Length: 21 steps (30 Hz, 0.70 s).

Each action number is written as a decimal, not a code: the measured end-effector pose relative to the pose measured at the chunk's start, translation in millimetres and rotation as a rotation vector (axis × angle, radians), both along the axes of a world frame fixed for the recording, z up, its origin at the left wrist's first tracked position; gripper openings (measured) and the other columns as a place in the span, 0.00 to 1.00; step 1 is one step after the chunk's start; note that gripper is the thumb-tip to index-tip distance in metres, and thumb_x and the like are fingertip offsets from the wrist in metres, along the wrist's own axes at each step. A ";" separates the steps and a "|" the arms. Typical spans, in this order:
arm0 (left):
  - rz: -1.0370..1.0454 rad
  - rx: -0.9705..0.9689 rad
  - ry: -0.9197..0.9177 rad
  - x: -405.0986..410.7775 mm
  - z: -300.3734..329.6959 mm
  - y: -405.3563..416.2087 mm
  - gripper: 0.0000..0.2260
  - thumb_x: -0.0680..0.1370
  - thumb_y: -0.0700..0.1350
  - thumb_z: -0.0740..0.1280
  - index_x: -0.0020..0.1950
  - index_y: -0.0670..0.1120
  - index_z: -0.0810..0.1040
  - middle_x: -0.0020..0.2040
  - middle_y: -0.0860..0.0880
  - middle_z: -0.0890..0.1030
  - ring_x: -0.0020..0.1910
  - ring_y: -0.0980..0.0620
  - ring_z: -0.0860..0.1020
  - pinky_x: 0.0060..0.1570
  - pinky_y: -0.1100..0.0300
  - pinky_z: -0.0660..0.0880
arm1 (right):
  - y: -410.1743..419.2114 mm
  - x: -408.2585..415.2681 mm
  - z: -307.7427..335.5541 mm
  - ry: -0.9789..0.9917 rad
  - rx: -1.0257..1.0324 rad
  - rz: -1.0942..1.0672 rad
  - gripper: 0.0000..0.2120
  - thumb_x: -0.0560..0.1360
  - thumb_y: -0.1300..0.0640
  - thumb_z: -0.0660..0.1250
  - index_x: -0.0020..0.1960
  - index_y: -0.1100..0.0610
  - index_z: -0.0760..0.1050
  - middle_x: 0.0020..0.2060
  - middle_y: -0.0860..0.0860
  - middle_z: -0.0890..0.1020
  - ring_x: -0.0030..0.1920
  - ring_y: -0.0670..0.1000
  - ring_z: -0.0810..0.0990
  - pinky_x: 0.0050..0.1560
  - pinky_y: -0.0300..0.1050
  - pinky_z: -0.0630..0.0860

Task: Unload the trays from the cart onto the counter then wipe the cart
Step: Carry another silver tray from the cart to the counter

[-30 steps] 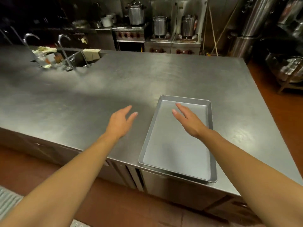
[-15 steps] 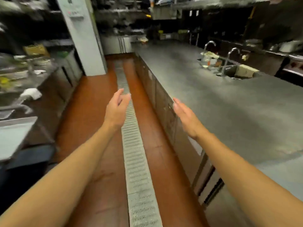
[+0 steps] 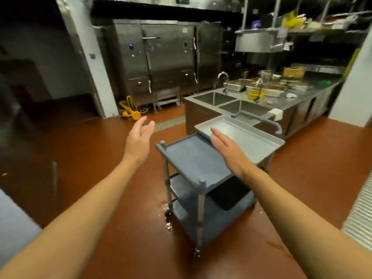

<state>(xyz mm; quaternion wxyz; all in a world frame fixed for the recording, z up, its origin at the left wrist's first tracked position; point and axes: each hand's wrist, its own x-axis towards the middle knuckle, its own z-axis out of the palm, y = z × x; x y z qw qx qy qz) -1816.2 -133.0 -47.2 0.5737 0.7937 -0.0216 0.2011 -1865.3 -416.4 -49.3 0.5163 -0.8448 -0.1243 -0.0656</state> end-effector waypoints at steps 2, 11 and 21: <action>0.113 -0.020 -0.008 2.6 0.5 71.7 0.33 0.75 0.71 0.59 0.77 0.58 0.68 0.69 0.53 0.79 0.67 0.53 0.77 0.68 0.41 0.75 | 77.2 35.5 -1.5 0.028 0.041 0.128 0.32 0.82 0.34 0.56 0.81 0.45 0.61 0.78 0.41 0.65 0.77 0.41 0.63 0.80 0.48 0.59; 0.343 -0.041 -0.035 4.9 15.3 245.8 0.29 0.79 0.69 0.57 0.78 0.59 0.66 0.74 0.54 0.74 0.71 0.51 0.74 0.69 0.45 0.75 | 277.4 124.2 24.0 0.005 0.082 0.418 0.43 0.72 0.19 0.52 0.81 0.39 0.59 0.79 0.40 0.65 0.78 0.45 0.64 0.78 0.60 0.63; 0.436 -0.005 -0.038 75.0 30.4 337.5 0.29 0.77 0.71 0.56 0.75 0.61 0.70 0.73 0.57 0.75 0.70 0.51 0.75 0.69 0.45 0.75 | 398.2 224.5 32.0 -0.025 0.097 0.524 0.39 0.75 0.23 0.51 0.81 0.41 0.58 0.79 0.41 0.66 0.77 0.45 0.65 0.78 0.60 0.64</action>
